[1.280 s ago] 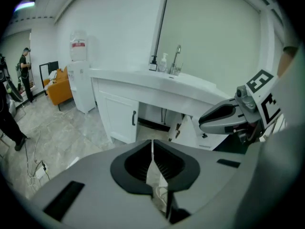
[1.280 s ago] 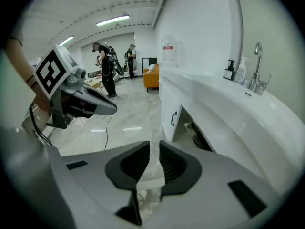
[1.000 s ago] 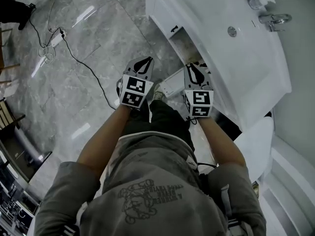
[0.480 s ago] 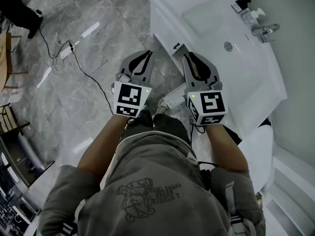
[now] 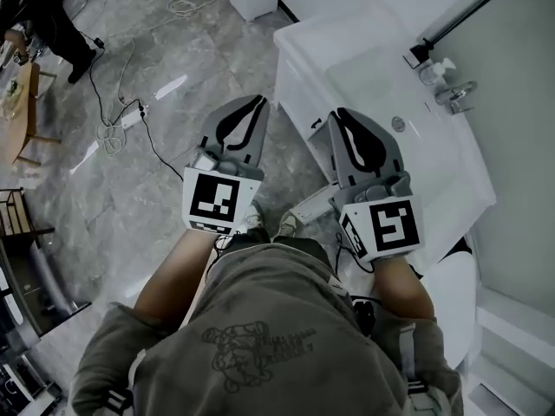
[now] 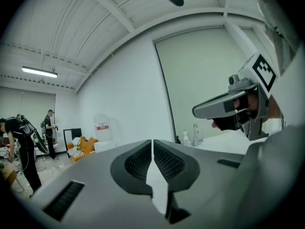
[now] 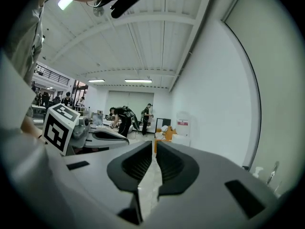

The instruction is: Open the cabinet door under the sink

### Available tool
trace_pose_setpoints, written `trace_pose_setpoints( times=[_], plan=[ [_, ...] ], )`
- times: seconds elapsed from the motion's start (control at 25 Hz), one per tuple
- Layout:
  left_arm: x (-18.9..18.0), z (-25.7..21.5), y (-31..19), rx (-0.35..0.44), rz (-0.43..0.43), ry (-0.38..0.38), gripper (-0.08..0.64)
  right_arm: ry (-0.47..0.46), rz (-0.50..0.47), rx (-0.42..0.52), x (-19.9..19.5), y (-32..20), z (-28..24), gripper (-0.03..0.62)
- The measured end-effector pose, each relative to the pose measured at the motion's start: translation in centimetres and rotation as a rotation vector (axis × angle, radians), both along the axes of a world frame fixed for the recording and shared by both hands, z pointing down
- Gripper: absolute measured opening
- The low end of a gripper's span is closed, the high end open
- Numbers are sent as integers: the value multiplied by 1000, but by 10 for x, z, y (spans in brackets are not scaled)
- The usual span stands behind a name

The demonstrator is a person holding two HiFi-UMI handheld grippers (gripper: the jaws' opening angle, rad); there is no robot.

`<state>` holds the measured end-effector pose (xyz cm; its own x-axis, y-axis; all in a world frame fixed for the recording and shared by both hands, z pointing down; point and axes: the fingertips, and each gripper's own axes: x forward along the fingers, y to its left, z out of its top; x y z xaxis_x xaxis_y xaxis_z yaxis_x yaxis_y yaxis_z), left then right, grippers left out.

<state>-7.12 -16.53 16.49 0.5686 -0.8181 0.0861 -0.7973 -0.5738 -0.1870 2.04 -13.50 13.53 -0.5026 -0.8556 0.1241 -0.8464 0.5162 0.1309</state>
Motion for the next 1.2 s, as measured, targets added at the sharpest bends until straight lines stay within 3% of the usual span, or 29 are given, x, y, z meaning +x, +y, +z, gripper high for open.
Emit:
trace_pose_setpoints(
  times=[0.48,0.76,1.2],
  plan=[
    [-23,-81,34,133,-10,36,26,-22,-41,185,-7,41,-98,43],
    [-41,-97,44,174,-52,69,26,-14,-26,180,-1,47,-97,44],
    [-45,-103,44,186,-52,59,26,-35,-32,170,-6,43,-94,44]
  ],
)
